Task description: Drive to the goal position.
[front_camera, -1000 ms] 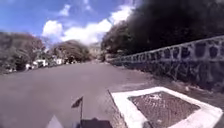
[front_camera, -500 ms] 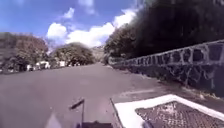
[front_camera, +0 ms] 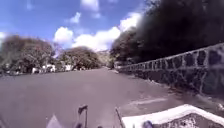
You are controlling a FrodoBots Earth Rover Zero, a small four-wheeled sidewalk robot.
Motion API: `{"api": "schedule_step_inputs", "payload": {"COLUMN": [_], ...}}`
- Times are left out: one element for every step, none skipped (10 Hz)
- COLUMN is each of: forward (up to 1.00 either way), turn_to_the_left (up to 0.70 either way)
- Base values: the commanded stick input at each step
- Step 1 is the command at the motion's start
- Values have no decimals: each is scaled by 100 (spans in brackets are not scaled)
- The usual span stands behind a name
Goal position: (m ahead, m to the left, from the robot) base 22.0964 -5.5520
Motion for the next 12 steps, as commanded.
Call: {"api": "schedule_step_inputs", "payload": {"forward": [70, 70, 70, 70, 70, 70, 70, 70, 70, 70, 70, 70], "turn_to_the_left": [0, 0, 0, 0, 0, 0, 0, 0, 0, 0, 0, 0]}}
